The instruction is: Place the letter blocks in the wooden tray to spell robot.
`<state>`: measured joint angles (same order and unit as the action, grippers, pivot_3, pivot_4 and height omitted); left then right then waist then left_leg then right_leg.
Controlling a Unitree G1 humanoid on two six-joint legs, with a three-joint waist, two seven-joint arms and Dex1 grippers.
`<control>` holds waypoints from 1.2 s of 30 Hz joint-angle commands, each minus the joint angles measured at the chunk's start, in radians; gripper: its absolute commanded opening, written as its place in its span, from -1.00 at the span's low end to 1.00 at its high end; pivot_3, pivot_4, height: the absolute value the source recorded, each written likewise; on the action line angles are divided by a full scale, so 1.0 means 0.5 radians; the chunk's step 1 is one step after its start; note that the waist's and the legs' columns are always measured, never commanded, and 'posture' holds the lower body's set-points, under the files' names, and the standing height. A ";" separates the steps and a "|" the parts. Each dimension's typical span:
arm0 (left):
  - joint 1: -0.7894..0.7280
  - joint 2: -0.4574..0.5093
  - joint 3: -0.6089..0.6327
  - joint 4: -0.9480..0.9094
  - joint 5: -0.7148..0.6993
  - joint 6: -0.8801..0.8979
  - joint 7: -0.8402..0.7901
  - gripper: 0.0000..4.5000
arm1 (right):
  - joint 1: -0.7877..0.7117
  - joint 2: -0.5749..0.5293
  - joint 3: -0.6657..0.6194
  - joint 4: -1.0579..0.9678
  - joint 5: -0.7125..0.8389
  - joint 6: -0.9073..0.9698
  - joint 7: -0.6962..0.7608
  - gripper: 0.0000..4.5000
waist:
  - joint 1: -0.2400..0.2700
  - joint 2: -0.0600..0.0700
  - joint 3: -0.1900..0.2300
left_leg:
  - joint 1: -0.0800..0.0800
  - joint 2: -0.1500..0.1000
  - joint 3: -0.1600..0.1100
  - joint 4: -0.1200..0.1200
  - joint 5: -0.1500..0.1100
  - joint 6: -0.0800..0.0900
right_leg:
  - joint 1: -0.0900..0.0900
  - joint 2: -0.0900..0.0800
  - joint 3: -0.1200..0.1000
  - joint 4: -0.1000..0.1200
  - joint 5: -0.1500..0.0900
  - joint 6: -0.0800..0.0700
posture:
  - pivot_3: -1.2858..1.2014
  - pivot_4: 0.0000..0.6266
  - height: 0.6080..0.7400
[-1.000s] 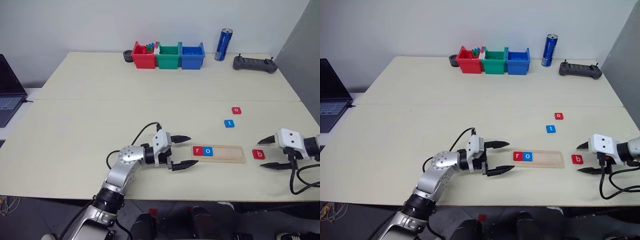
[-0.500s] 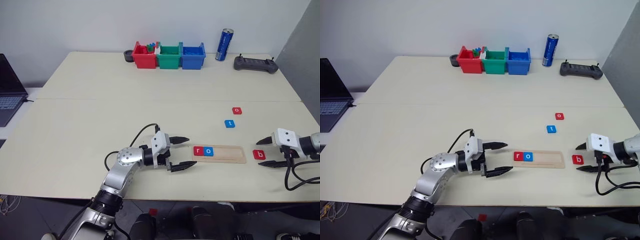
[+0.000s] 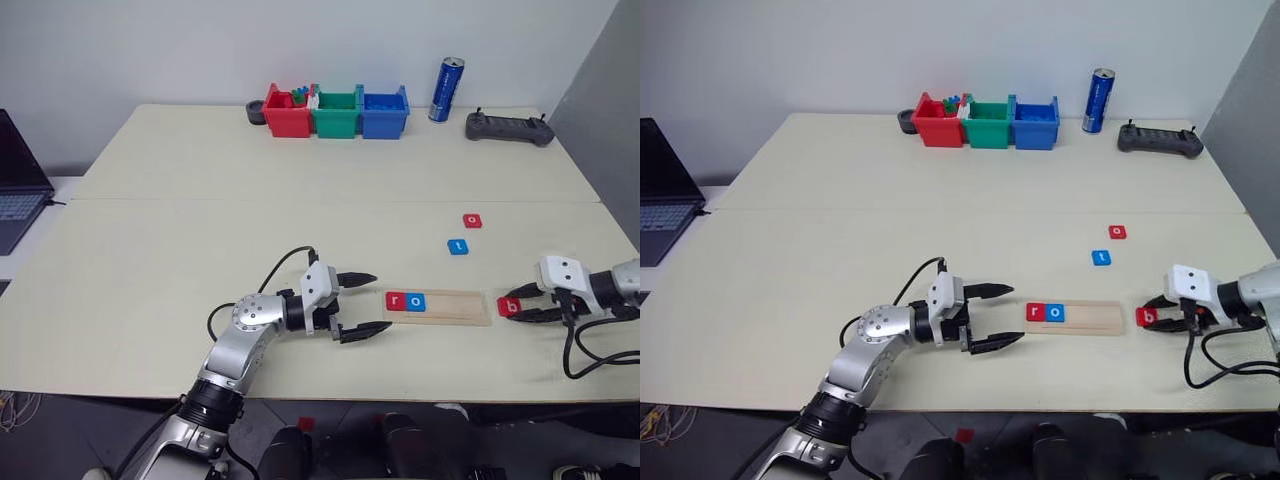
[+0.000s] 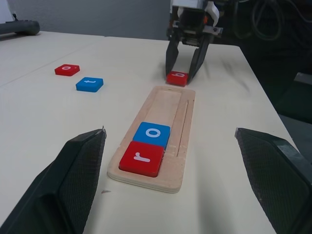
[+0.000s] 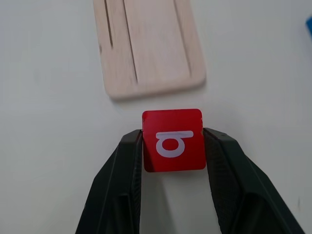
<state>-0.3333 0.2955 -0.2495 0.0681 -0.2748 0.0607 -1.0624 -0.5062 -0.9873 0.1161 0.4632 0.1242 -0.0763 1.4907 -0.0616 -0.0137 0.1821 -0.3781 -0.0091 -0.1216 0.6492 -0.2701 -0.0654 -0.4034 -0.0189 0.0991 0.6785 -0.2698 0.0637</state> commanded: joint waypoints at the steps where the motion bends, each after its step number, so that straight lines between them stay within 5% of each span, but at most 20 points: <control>1: -0.017 0.002 0.012 -0.070 -0.038 -0.016 -0.016 1.00 | -0.013 0.015 -0.087 -0.371 0.147 0.302 -0.050 -0.35 | 0.006 0.000 0.000 | 0.000 0.000 -0.001 0.000 0.000 0.000 | 0.000 0.000 -0.001 0.000 0.000 0.000 | 0.03 -0.52 1.00; 8: -0.043 0.008 0.015 -0.055 -0.038 -0.020 -0.026 1.00 | 0.137 0.216 -0.021 -0.910 0.186 0.612 -0.310 -0.35 | 0.032 0.000 0.000 | -0.005 -0.001 -0.005 0.002 0.000 0.000 | 0.000 0.000 -0.005 -0.001 0.000 0.000 | 0.03 -0.52 1.00; 36: -0.095 0.019 0.031 0.027 -0.031 -0.065 -0.061 1.00 | 0.077 0.248 0.129 -0.730 -0.036 0.509 -0.350 -0.35 | 0.040 -0.001 0.000 | -0.005 -0.002 -0.004 0.005 0.000 0.000 | -0.001 -0.001 -0.005 -0.001 0.000 0.000 | 0.03 -0.52 1.00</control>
<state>-0.3661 0.3072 -0.2492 0.0886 -0.2749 0.0526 -1.0845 -0.4452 -0.8482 0.1848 0.0996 0.1098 0.1987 1.3080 -0.0417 -0.0140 0.1822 -0.3807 -0.0099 -0.1237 0.6516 -0.2701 -0.0654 -0.4038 -0.0192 0.0967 0.6780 -0.2699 0.0638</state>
